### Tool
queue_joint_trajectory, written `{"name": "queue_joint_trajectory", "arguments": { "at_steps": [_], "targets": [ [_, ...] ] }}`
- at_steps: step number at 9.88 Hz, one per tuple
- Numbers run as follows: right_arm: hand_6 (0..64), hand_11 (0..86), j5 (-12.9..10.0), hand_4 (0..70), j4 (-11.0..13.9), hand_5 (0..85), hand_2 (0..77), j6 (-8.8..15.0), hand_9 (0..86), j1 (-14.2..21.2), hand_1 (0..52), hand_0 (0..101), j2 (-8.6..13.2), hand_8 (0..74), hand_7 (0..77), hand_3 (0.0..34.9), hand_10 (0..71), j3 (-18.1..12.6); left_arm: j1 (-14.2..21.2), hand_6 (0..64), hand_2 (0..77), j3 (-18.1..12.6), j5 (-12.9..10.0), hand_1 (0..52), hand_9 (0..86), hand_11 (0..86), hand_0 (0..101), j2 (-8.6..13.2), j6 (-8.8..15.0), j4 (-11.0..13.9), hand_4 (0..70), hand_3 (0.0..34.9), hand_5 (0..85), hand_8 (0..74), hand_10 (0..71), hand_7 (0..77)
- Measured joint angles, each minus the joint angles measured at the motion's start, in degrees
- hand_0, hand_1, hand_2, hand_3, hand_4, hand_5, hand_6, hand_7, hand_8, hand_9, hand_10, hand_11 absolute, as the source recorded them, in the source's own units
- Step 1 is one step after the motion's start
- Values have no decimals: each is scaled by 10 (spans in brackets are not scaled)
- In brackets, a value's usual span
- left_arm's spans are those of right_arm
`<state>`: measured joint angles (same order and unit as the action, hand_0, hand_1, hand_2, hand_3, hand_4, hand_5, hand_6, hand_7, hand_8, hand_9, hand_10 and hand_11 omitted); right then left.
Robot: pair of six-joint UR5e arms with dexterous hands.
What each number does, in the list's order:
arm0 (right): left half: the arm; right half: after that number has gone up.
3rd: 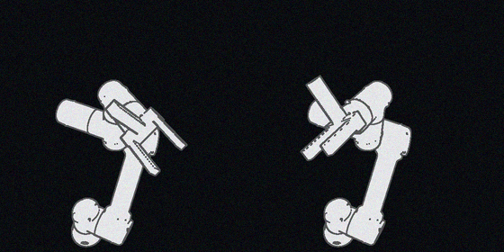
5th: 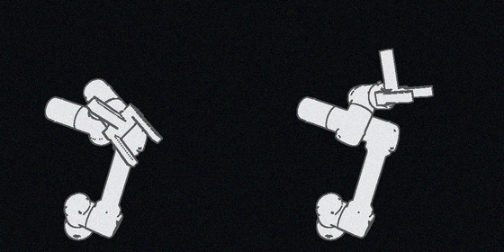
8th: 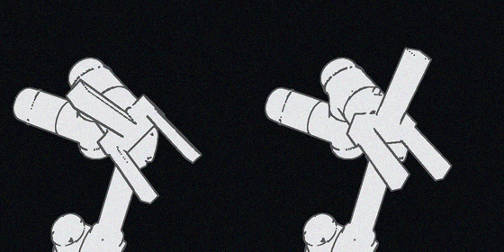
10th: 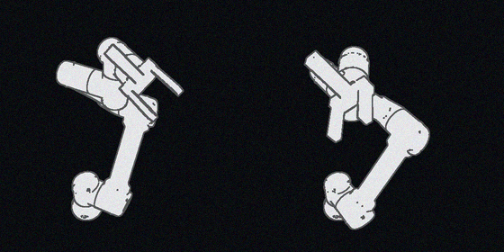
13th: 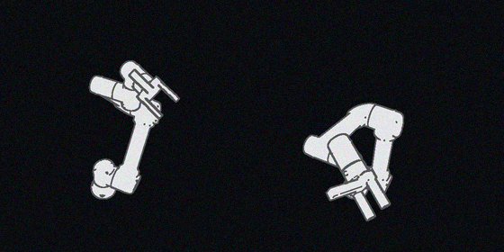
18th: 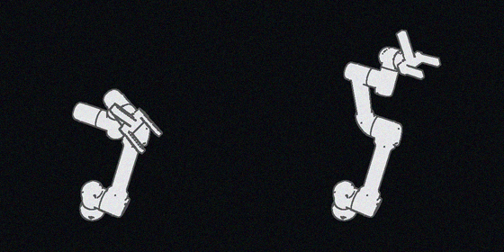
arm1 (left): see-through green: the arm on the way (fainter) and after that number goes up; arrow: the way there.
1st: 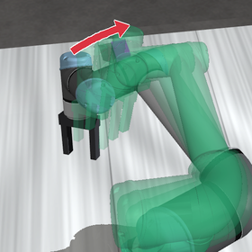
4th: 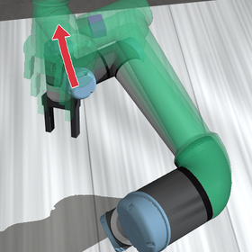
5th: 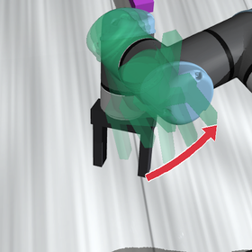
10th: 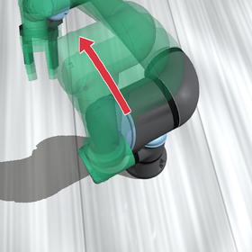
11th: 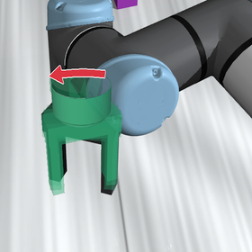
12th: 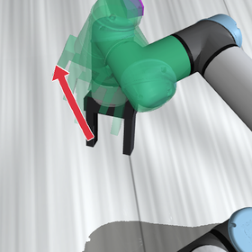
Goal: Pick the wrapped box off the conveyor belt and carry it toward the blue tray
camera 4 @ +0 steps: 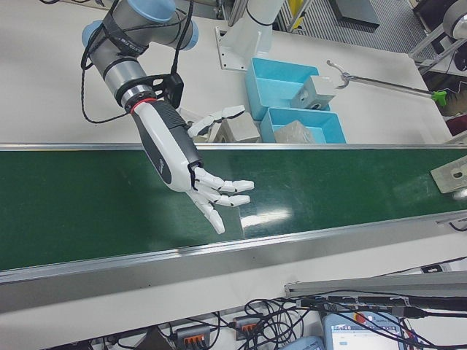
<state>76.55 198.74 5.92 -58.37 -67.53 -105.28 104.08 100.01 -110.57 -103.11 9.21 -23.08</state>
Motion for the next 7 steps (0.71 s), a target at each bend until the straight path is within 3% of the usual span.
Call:
{"name": "queue_joint_trajectory", "arguments": {
  "at_steps": [4,5,7],
  "targets": [
    [93,65,0,305,1,164,136,0,44,8,54,356,3,11,229,0,49,3,0,0,11,0,0,0,0,0,0,0,0,0,0,0,5,5,0,5],
    [120,76,-1,333,1,207,136,0,54,10,54,347,7,11,267,0,49,6,0,0,5,0,0,0,0,0,0,0,0,0,0,0,5,5,0,5],
    [109,76,-1,311,1,207,136,1,54,12,54,346,14,11,267,0,49,11,0,0,5,0,0,0,0,0,0,0,0,0,0,0,5,5,0,5]
  ]
}}
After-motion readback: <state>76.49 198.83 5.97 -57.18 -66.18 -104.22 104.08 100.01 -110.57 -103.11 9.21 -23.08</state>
